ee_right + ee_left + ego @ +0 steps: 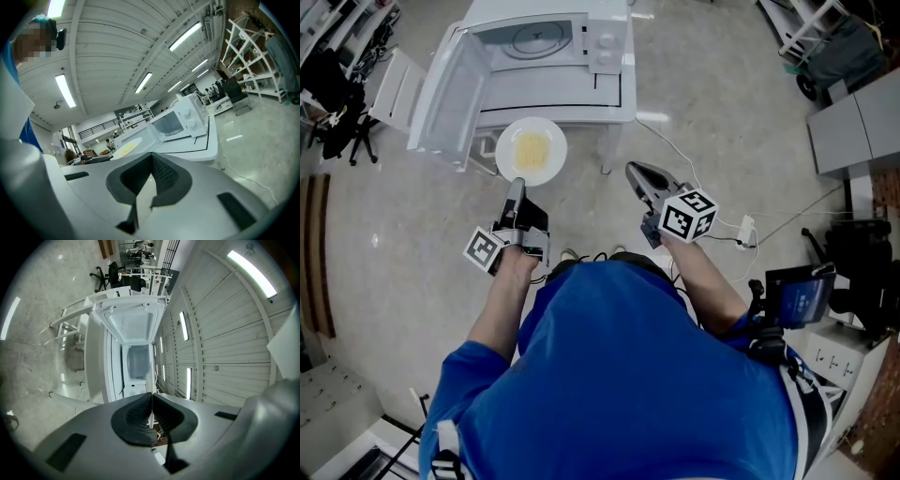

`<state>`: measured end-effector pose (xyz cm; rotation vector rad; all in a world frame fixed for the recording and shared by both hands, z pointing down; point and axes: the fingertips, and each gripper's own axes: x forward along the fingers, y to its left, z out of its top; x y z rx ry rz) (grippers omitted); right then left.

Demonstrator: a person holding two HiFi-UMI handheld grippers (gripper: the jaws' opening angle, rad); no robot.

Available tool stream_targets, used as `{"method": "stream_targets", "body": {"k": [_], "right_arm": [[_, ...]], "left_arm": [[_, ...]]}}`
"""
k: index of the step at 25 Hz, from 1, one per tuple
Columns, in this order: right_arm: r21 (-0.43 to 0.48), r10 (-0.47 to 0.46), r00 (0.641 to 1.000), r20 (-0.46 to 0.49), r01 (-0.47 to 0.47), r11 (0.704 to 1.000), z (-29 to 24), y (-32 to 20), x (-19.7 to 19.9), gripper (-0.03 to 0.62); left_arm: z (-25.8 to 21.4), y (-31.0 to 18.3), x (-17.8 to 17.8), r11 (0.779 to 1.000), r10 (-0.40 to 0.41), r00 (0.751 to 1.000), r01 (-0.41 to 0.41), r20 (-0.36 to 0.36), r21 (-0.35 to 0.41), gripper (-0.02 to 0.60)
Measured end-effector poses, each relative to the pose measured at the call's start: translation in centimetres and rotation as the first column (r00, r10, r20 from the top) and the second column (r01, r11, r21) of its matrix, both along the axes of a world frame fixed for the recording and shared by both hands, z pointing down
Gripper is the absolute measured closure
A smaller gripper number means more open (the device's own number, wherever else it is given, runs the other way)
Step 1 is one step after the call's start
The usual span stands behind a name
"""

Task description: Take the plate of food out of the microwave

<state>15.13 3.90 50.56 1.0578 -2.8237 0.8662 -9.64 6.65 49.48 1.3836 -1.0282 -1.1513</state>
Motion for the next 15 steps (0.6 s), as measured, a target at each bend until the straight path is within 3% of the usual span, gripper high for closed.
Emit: {"method": "stream_targets", "body": {"k": [15], "right_arm": [[-0.005,0.0,1.0,-0.001,0.0,1.0,0.26,0.47,-0.88,0.595]], "left_arm": [[-0.02,0.31,-0.21,1.0,0.004,1.0,-0.004,-0.009,0.003,0.565]]}}
